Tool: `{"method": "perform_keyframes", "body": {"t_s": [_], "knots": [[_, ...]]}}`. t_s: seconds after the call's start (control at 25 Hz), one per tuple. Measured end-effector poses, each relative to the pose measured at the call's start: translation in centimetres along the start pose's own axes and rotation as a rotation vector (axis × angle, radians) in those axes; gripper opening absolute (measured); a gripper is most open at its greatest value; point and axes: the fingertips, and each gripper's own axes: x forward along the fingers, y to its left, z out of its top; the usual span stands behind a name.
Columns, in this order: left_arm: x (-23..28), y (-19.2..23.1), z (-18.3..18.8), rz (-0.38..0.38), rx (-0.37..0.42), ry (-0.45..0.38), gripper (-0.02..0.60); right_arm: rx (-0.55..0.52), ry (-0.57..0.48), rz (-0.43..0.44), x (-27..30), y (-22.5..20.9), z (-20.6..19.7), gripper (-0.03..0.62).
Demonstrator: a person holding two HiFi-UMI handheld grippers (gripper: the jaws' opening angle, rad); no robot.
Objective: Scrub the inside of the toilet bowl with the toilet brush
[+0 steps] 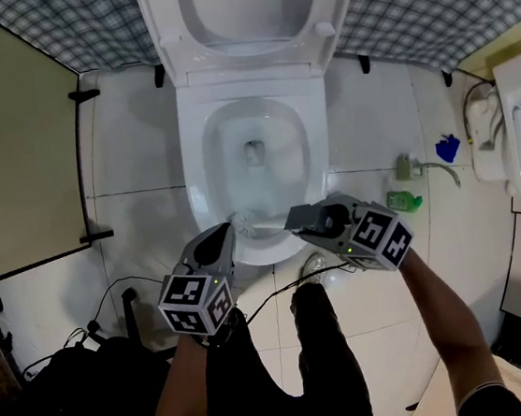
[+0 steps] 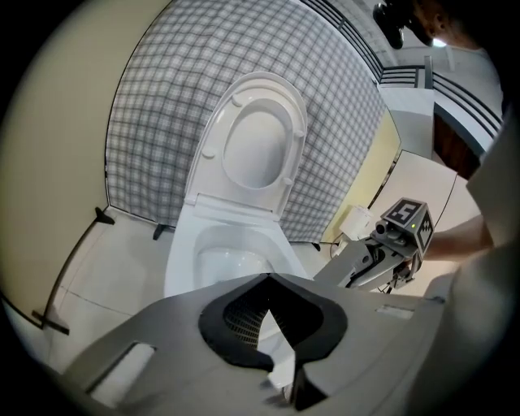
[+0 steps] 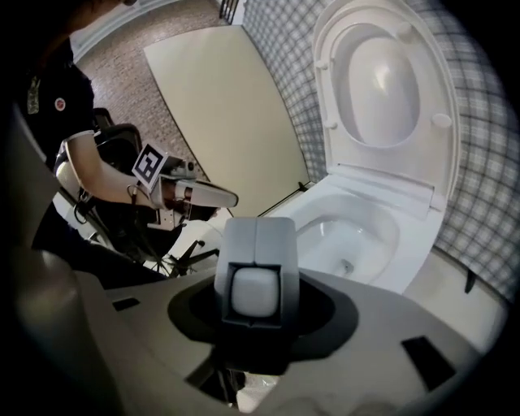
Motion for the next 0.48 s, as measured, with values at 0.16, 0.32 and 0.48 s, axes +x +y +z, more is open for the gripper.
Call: {"method": "perform_keyframes", "body": {"t_s": [0.16,0.32,0.48], "knots": [[-0.3,-0.9,-0.7,0.000,-0.008,0.005,0.009,-0.099,0.100,0.034,-1.9,0.0,-0.7,0.187],[-0.3,-1.5,-1.4,-0.012,-0.013,0.012,0.010,-0.114,0.129,0.025,-2.5,-0.3,-0.9,0.187],[-0.2,-1.3,-1.5,-0.020,-0.009,0.018,0.010,-0.050,0.070,0.002,-1.0,0.1,-1.0,0.187]]}}
